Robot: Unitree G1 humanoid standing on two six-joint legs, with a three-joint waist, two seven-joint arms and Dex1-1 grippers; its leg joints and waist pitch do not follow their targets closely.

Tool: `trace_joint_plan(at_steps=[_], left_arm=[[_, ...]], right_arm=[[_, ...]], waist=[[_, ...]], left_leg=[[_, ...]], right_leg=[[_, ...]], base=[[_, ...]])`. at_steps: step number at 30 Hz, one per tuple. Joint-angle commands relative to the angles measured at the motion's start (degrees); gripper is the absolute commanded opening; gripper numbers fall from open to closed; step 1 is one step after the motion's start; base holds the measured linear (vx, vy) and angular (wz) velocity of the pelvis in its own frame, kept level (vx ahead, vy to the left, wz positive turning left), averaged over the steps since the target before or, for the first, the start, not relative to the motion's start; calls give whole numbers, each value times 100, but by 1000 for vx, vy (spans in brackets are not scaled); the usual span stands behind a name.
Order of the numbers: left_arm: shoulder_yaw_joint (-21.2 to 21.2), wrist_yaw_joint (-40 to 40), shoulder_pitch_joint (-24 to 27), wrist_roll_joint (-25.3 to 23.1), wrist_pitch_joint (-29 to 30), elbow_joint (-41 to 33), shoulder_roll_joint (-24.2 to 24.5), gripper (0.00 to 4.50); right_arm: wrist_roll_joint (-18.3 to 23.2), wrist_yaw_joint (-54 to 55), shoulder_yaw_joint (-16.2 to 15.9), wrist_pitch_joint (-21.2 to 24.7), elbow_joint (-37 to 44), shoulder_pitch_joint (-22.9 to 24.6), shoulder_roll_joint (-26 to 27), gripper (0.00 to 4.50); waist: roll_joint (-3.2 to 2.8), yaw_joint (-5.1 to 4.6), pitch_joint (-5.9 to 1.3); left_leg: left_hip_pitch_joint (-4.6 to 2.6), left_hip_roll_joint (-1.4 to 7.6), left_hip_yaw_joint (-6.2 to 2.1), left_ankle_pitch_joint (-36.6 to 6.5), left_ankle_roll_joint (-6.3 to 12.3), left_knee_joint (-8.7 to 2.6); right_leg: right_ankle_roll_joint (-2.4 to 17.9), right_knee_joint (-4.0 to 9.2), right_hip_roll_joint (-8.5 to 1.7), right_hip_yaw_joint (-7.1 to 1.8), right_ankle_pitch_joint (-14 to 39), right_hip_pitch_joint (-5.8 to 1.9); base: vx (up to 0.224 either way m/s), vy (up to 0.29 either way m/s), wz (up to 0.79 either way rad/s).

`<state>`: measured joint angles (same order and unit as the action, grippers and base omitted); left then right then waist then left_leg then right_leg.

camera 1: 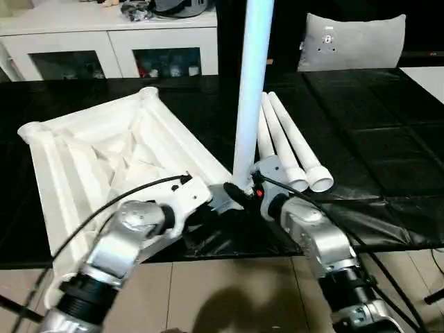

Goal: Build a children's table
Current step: Rotate leg to tighten

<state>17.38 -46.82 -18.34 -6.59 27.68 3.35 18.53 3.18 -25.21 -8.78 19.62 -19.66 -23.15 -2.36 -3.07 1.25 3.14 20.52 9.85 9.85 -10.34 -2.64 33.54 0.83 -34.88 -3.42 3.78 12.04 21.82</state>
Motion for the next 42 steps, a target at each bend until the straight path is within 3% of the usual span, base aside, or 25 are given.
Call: trace_joint_plan(at_steps=[1,4,10,16,20,27,28,30,34,35,39,42], left_arm=[[533,-117,-158,73,-217,-168,-242,0],[447,-163,-207,-49,-321,-38,-46,0],[348,-245,-262,-88,-488,159,200,0],[387,-745,-372,-28,-1123,561,591,0],[468,-1104,-406,34,-1413,690,768,0],[715,-1797,-456,122,-2028,934,1036,0],[801,-1993,-466,128,-2160,943,1109,0],[876,-2123,-476,109,-2240,942,1171,0],[1009,-2423,-480,96,-2424,933,1301,0],[1035,-2500,-486,96,-2505,945,1328,0],[1103,-2626,-524,59,-2726,1030,1373,0],[1136,-2750,-528,51,-2843,1054,1404,0]], right_arm=[[54,-60,-303,116,-254,-41,316,344],[19,-134,-258,32,-203,-3,221,385],[134,-497,-284,-132,159,240,-24,436],[263,-1416,-285,-448,801,762,-828,448],[370,-1915,-189,-488,1072,922,-1289,448],[713,-3011,-101,-446,1527,986,-2223,448],[729,-3260,-129,-478,1532,932,-2395,448],[696,-3384,-161,-546,1482,876,-2482,448],[629,-3569,-267,-647,1332,714,-2556,448],[596,-3633,-328,-713,1308,668,-2567,448],[596,-3930,-558,-798,1263,574,-2607,448],[633,-4198,-697,-726,1108,440,-2540,422]], waist=[[0,13,-190],[-19,70,-226],[-34,115,-290],[-18,220,-336],[-18,237,-331],[6,260,-312],[-41,257,-299],[3,270,-315],[-10,289,-326],[19,297,-329],[10,371,-339],[15,380,-336]], left_leg=[[-94,282,-241,-2619,-136,-471],[-91,308,-217,-2480,-134,-484],[-11,318,-168,-1907,-54,-473],[27,323,-147,-1315,147,-427],[27,324,-140,-1301,206,-423],[11,337,-134,-1420,270,-415],[12,337,-133,-1460,254,-421],[10,346,-139,-1401,280,-412],[8,351,-126,-1231,322,-398],[0,354,-117,-1221,327,-391],[0,363,-116,-1121,349,-378],[11,362,-118,-1131,349,-384]], right_leg=[[464,718,-526,-303,3457,-25],[581,674,-511,-338,2934,-30],[967,529,-487,-350,1635,-127],[1056,471,-486,-340,913,-210],[1147,461,-490,-328,880,-229],[1112,504,-501,-326,1360,-227],[1114,520,-496,-323,1406,-215],[1154,496,-506,-325,1338,-225],[1271,458,-497,-317,1074,-217],[1274,461,-497,-319,1061,-214],[1291,437,-504,-318,972,-215],[1305,428,-500,-311,964,-221]], base=[[0,0,0],[0,0,0],[0,0,0],[0,0,0],[0,0,0],[0,0,0],[0,0,0],[0,0,0],[0,0,0],[0,0,0],[0,0,0],[0,0,0]])
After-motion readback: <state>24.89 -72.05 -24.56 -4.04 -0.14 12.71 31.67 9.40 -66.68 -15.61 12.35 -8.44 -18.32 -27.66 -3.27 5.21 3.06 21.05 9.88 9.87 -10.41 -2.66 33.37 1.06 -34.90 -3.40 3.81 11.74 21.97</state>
